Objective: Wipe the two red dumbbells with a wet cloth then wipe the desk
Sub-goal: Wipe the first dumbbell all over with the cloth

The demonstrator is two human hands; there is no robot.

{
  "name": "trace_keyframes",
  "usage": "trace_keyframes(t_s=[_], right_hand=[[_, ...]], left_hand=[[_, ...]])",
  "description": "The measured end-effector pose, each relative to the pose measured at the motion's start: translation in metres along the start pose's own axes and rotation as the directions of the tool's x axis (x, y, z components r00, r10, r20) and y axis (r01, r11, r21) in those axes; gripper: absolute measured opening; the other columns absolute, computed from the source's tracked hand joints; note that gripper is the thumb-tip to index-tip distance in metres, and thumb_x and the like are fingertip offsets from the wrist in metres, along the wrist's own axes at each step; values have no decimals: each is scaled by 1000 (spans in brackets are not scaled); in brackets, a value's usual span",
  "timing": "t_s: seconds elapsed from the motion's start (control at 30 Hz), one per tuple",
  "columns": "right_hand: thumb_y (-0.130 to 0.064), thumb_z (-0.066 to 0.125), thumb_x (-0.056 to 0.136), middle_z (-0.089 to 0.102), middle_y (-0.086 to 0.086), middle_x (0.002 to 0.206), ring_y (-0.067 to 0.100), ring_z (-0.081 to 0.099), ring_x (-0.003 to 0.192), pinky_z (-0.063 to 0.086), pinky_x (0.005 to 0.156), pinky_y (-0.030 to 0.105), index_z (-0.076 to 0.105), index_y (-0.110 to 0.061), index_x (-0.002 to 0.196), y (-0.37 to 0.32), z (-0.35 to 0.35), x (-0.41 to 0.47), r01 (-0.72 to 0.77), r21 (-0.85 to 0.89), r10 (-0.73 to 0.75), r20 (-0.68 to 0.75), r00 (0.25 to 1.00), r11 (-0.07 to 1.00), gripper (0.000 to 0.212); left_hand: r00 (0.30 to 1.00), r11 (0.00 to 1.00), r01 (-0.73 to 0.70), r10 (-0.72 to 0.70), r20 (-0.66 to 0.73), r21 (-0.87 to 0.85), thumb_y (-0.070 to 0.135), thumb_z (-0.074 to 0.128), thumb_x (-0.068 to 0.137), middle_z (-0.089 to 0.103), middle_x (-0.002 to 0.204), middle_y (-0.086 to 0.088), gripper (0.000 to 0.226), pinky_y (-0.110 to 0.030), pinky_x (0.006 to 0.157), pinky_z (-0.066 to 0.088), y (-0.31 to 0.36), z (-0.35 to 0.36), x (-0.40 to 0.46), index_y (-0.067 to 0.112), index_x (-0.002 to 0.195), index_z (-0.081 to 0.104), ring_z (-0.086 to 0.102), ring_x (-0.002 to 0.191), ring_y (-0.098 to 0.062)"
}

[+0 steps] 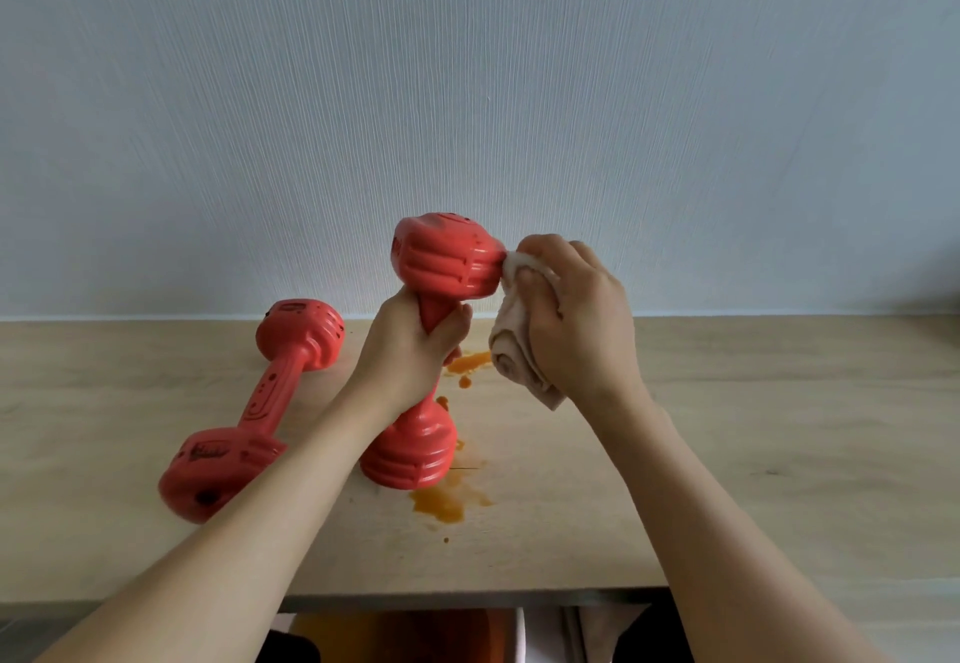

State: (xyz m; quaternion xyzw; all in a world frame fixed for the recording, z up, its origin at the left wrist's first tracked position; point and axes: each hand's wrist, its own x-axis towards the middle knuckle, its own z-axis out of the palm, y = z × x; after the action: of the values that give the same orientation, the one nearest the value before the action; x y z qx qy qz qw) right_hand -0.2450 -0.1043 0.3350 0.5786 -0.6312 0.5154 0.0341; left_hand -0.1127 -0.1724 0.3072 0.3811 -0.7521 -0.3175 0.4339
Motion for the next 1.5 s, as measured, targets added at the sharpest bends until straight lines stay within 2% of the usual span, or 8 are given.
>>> trace_keyframes(t_s=[0.13, 0.47, 0.63, 0.83, 1.0, 1.2, 1.37, 1.5], right_hand=[[-29, 39, 83, 61, 2, 98, 25, 58, 83, 47, 71, 39, 61, -19, 100, 5, 6, 2, -38, -19, 38, 14, 999, 999, 30], [-33, 37, 83, 59, 0, 90, 23, 59, 73, 46, 56, 33, 64, -19, 88, -10, 6, -13, 95, -141, -99, -26, 995, 985, 31], [-25, 42, 85, 59, 1, 86, 23, 59, 71, 47, 48, 36, 66, -19, 86, -27, 8, -13, 225, -168, -241, -85, 967, 960, 25], [-29, 38, 83, 56, 0, 93, 25, 58, 79, 47, 59, 36, 63, -20, 90, -7, 1, -4, 79, -190, -83, -12, 996, 979, 27], [-24, 42, 82, 57, 2, 87, 26, 56, 72, 47, 48, 37, 63, -18, 86, -18, 3, -11, 224, -231, -240, -44, 970, 947, 23], [-22, 40, 79, 56, 1, 89, 26, 56, 73, 48, 54, 39, 61, -17, 85, -6, 5, -5, 121, -206, -129, -28, 991, 971, 23], [-20, 44, 81, 57, 3, 87, 27, 56, 73, 47, 48, 39, 63, -16, 87, -17, 8, -11, 224, -222, -241, -52, 969, 949, 21], [-16, 47, 81, 58, 3, 89, 27, 57, 74, 48, 53, 38, 63, -15, 86, -13, 10, -8, 164, -163, -179, -78, 981, 973, 17]], left_hand=[[999, 999, -15, 16, 31, -30, 12, 55, 90, 54, 52, -5, 23, -11, 47, 39, 1, 1, -4, 0, 71, 55, 53, 44, -3], [995, 999, -2, 5, -99, 35, 17, 55, 90, 55, 57, 3, 14, -10, 46, 36, -5, 6, 3, 5, 85, 50, 56, 47, 2], [990, 998, -9, 17, -139, 59, 20, 57, 90, 60, 73, -2, 15, -22, 57, 38, -7, 9, 4, 8, 95, 51, 56, 65, -12], [993, 997, -10, 19, -114, 79, 19, 57, 89, 55, 59, 8, 13, -11, 49, 37, -8, 12, 5, 11, 90, 46, 56, 50, 0], [991, 995, -37, 49, -126, 95, 16, 57, 89, 52, 66, 11, 12, -21, 52, 33, -6, 12, 5, 14, 92, 45, 51, 60, 0], [992, 993, -18, 32, -121, 114, 18, 56, 88, 56, 61, 6, 12, -21, 53, 39, -9, 11, 3, 9, 89, 48, 57, 57, -4], [987, 992, -31, 50, -154, 125, 17, 56, 88, 50, 62, 7, 12, -15, 51, 31, -12, 10, 4, 10, 86, 46, 50, 59, -7], [989, 991, -18, 38, -146, 134, 16, 57, 87, 46, 60, 12, 13, -11, 49, 32, -10, 11, 5, 13, 86, 44, 47, 54, -3]])
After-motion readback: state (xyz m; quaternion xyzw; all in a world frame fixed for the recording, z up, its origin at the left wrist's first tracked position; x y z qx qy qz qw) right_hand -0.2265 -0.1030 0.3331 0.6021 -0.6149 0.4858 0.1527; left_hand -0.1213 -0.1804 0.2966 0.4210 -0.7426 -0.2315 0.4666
